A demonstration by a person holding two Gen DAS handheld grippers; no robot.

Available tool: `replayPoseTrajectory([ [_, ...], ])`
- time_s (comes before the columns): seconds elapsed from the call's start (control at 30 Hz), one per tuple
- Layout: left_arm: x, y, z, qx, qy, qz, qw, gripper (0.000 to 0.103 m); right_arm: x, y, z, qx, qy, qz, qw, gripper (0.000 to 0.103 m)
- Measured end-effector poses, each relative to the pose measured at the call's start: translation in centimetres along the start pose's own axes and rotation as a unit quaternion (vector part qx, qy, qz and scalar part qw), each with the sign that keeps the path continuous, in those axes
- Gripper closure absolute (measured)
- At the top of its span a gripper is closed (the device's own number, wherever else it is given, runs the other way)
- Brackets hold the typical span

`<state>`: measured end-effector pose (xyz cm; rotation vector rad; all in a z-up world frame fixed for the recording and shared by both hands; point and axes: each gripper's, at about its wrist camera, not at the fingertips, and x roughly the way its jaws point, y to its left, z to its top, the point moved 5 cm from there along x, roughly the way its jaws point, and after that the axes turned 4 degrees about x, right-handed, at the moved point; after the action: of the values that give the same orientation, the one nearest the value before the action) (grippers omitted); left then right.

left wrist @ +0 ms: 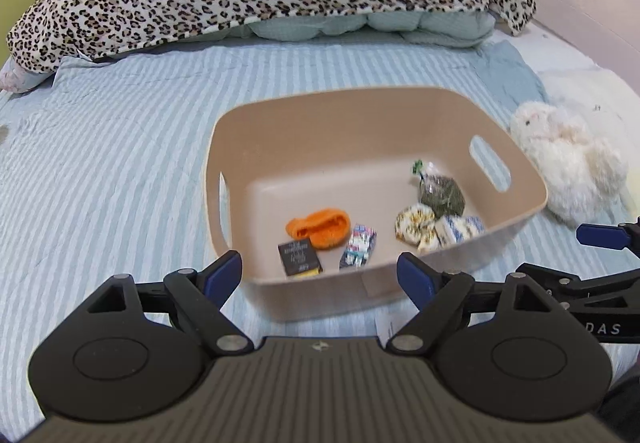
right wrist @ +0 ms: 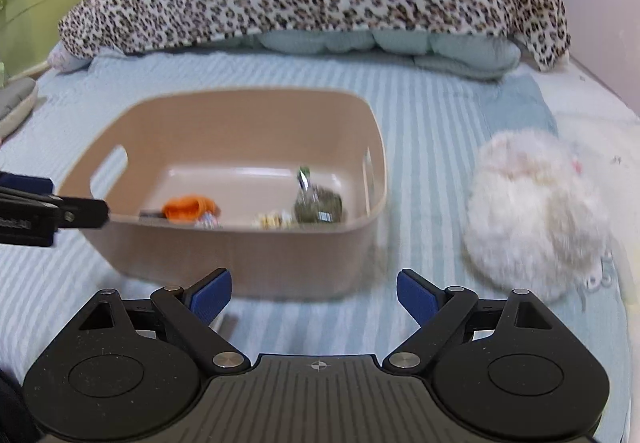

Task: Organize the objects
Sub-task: 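Drop the card pack and tea box into the basket, opening both tools, then grasp the white medicine box with the left tool while the right tool grasps the keys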

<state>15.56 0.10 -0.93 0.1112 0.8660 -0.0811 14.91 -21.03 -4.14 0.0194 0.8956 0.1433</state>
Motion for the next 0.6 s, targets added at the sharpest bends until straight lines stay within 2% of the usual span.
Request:
replayPoseTrajectory([
  [0.4,3.9,-2.5,-3.0,-0.016,0.07,-0.046,0.9964,0.018,2.6,-0.3,-3.5,-0.011,0.054,-0.021,0.998,0.012],
  [0.6,6.1,-4.7,-3.7,-0.011,0.083,-0.061,0.9946,0.018,3.7,-1.1,-4.1,-0.001,0.067,-0.023,0.997,0.012],
])
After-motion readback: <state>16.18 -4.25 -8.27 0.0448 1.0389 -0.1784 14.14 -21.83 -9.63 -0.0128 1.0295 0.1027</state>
